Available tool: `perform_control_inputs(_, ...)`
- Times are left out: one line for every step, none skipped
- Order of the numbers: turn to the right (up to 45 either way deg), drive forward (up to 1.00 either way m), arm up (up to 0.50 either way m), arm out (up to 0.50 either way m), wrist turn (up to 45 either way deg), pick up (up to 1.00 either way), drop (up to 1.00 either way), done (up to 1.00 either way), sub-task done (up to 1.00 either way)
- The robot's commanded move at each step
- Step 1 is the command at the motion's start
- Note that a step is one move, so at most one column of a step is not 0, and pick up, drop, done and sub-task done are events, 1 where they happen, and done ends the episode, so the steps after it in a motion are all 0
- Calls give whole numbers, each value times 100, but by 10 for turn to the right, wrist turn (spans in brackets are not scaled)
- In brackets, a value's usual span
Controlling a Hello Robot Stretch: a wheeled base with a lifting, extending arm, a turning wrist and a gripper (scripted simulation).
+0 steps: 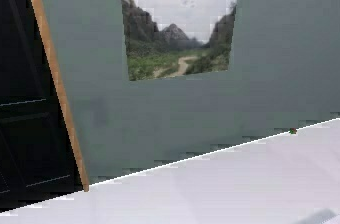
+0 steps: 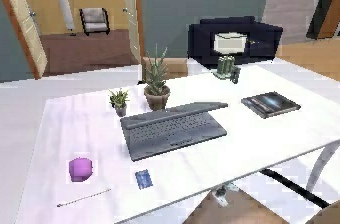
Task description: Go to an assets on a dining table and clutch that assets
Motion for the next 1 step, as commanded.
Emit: perform_control_inputs(0,0,36,0,0,0,0,0,0)
